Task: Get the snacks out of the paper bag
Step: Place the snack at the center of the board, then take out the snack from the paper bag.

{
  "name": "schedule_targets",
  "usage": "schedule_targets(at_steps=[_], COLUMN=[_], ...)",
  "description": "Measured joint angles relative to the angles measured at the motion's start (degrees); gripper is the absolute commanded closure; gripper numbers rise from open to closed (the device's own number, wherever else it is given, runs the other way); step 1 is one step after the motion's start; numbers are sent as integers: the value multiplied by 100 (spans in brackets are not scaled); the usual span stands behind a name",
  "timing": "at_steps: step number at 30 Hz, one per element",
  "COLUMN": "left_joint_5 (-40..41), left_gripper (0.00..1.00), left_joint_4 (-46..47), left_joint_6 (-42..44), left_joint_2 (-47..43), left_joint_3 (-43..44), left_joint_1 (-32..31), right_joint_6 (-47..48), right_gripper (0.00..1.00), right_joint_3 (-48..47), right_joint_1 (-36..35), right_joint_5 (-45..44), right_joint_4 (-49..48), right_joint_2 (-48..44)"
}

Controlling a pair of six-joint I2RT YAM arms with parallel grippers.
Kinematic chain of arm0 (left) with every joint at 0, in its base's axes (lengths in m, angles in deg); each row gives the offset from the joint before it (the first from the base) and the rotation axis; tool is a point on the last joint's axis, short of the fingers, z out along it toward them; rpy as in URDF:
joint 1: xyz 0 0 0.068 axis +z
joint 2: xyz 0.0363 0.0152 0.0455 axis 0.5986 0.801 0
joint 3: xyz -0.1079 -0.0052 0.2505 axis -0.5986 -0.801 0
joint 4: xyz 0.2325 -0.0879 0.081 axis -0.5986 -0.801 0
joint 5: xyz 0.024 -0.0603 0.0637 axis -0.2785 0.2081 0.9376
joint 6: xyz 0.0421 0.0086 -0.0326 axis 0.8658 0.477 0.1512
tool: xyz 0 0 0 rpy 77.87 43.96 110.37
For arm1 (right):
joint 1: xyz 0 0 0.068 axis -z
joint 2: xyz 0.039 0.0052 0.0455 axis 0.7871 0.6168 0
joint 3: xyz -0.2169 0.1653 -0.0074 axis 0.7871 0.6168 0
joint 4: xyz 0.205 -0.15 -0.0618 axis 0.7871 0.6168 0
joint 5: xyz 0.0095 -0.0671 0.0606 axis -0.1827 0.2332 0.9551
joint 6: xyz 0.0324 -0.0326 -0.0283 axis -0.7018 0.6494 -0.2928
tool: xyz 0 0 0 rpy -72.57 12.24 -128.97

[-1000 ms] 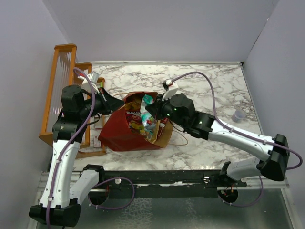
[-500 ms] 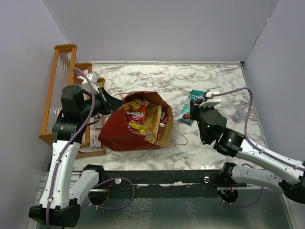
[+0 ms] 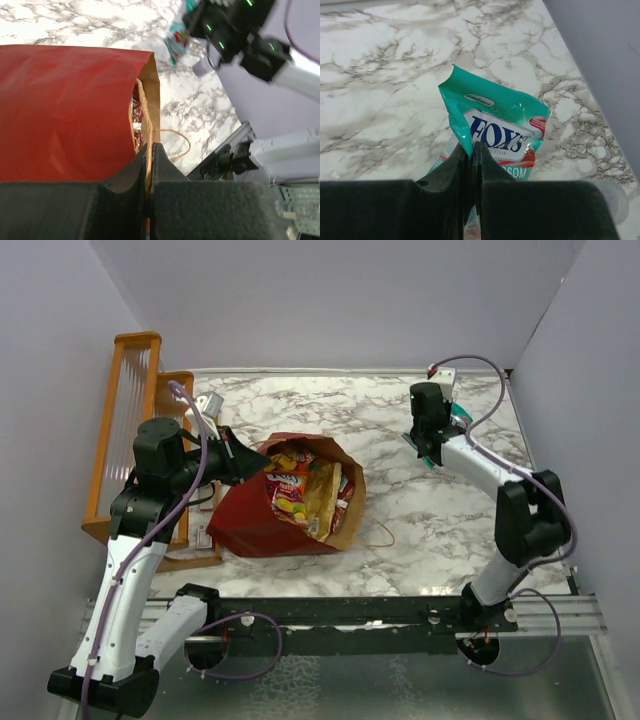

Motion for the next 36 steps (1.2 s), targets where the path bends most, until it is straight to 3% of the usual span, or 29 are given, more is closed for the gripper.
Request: schedule_targets(at_steps=[4, 7, 12, 13, 16, 19, 27, 36], left_joint_5=[81, 192, 256, 273, 337, 380, 380, 400], left_gripper=[100, 100, 100, 100, 100, 100, 100, 100], left_joint_4=[-201, -319, -492, -509, -562, -566, -562, -553], left_joint_6=[232, 334, 367, 372, 378, 376, 376, 374], left_joint_2=[-44, -70, -129, -136, -168, -197, -201, -308], left_joint_3=[199, 297, 302, 302, 302, 302, 264, 181], left_joint_1=[-208, -254, -262, -262, -262, -262, -262, -262], right_joint_6=[131, 341, 654, 671, 437, 66, -723, -920], right_gripper=[98, 94, 42, 36, 30, 28, 28, 29], right_joint_3=[-1080, -1440, -2382, -2664, -3711, -3884, -964, 1840], right_joint_1=[492, 638, 682, 682, 682, 682, 654, 590], right_joint_5=[149, 234, 450, 555, 1239, 2210, 4951, 6336], right_joint_4=[286, 293, 378, 450, 1082, 1458, 990, 667], right_joint_2=[1399, 1956, 2820, 2992, 3453, 3281, 413, -2188])
